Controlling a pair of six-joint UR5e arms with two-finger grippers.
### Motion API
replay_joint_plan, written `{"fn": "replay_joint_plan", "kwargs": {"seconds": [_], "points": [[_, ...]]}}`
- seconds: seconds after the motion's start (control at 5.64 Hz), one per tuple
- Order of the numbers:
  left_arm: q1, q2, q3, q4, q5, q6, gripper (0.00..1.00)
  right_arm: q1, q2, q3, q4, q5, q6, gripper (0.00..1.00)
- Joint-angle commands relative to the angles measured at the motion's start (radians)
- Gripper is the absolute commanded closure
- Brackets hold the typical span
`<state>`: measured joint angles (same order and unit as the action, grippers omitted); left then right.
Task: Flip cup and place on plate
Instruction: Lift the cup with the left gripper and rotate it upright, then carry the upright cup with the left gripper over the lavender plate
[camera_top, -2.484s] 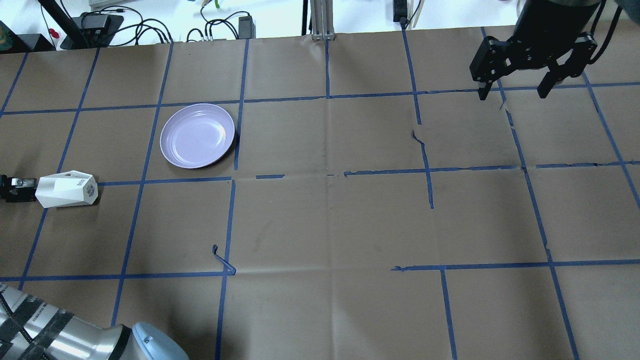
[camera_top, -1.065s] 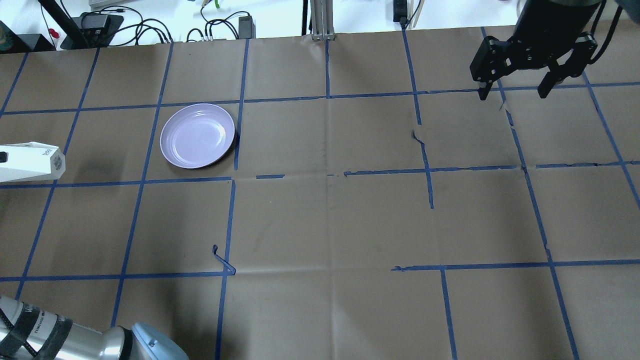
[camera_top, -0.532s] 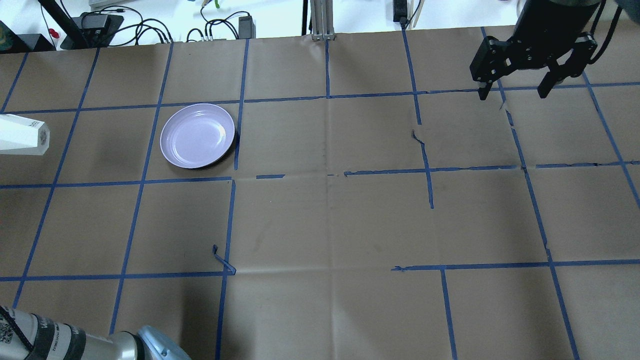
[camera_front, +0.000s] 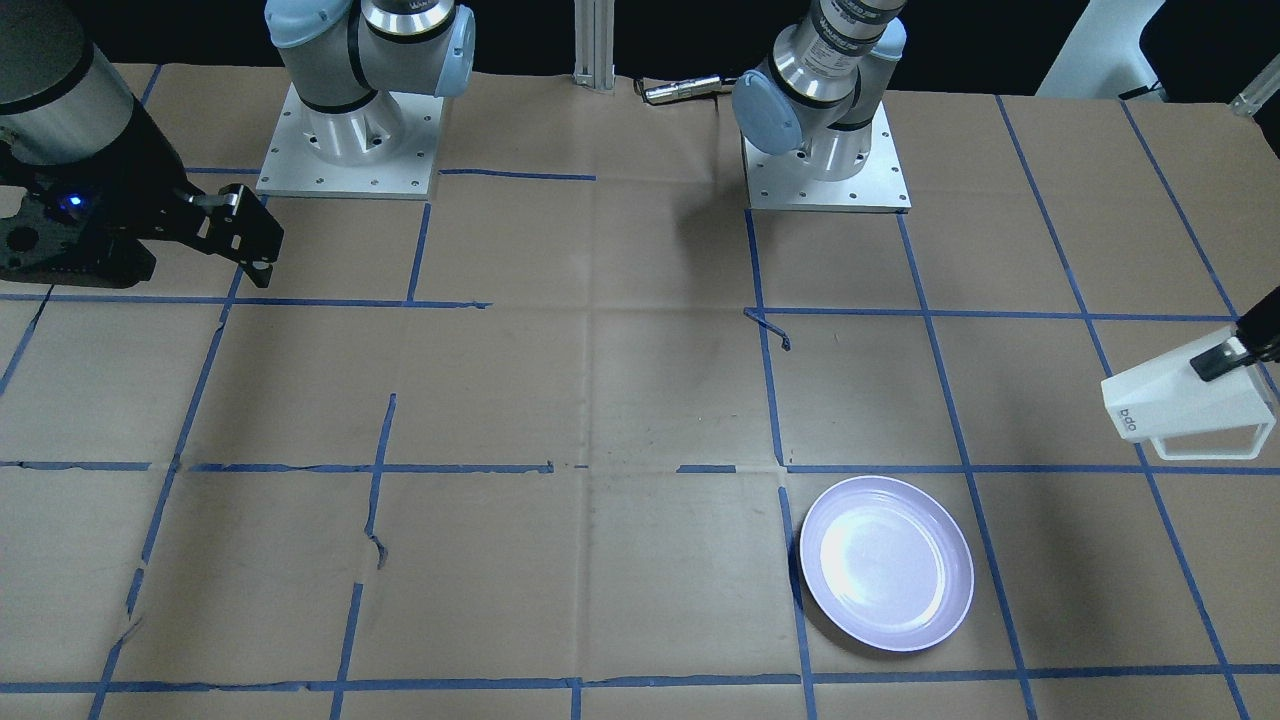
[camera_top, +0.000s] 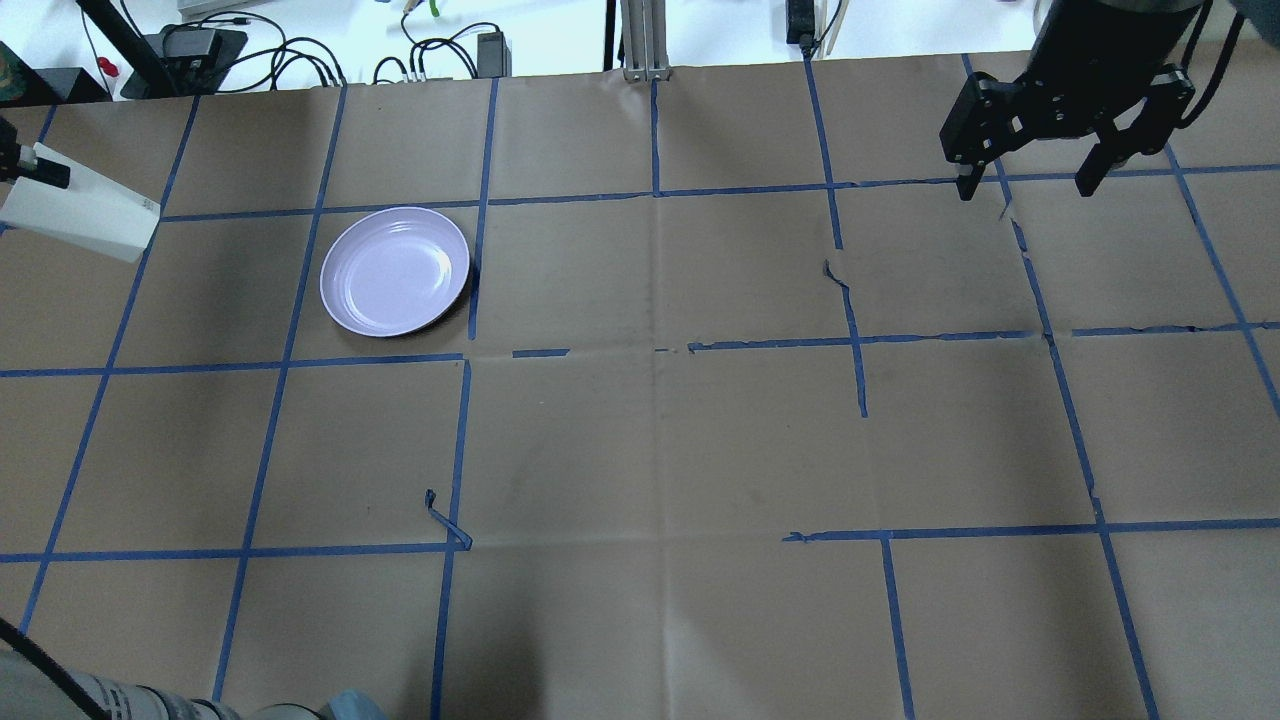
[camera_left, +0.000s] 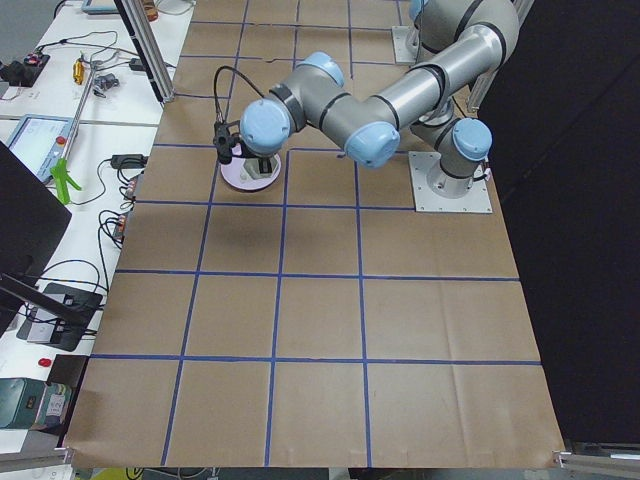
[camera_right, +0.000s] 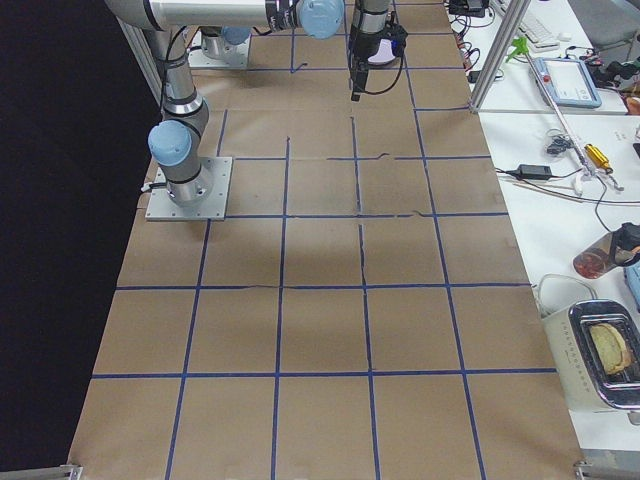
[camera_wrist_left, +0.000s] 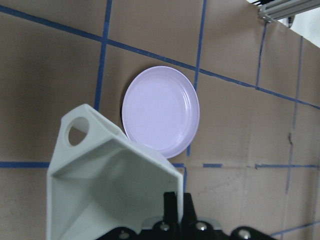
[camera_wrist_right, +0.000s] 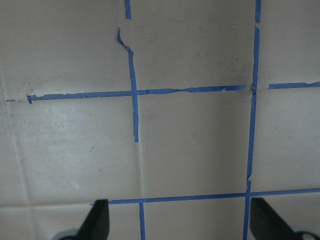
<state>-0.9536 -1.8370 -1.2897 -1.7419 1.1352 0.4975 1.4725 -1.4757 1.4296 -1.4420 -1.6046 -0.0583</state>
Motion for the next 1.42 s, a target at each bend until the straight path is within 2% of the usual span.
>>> {"fn": "replay_joint_plan", "kwargs": {"seconds": [0.0, 0.18, 0.35, 0.53, 0.71, 0.89, 1.24], "points": [[-0.297, 0.016, -0.011, 0.235, 0.296, -0.303, 1.00, 0.000, 0.000, 0.000, 0.000, 0.000, 0.000, 0.00], [-0.450, -0.002, -0.016, 0.333, 0.458, -0.363, 1.00, 0.000, 0.000, 0.000, 0.000, 0.000, 0.000, 0.00], [-0.555, -0.007, -0.022, 0.353, 0.539, -0.410, 1.00, 0.000, 0.000, 0.000, 0.000, 0.000, 0.000, 0.00], [-0.595, -0.005, -0.054, 0.354, 0.540, -0.460, 1.00, 0.000, 0.000, 0.000, 0.000, 0.000, 0.000, 0.00], [-0.593, 0.002, -0.125, 0.431, 0.538, -0.450, 1.00, 0.000, 0.000, 0.000, 0.000, 0.000, 0.000, 0.00], [-0.587, -0.020, -0.223, 0.616, 0.540, -0.413, 1.00, 0.000, 0.000, 0.000, 0.000, 0.000, 0.000, 0.00], [-0.515, -0.089, -0.270, 0.642, 0.526, -0.347, 1.00, 0.000, 0.000, 0.000, 0.000, 0.000, 0.000, 0.00]]}}
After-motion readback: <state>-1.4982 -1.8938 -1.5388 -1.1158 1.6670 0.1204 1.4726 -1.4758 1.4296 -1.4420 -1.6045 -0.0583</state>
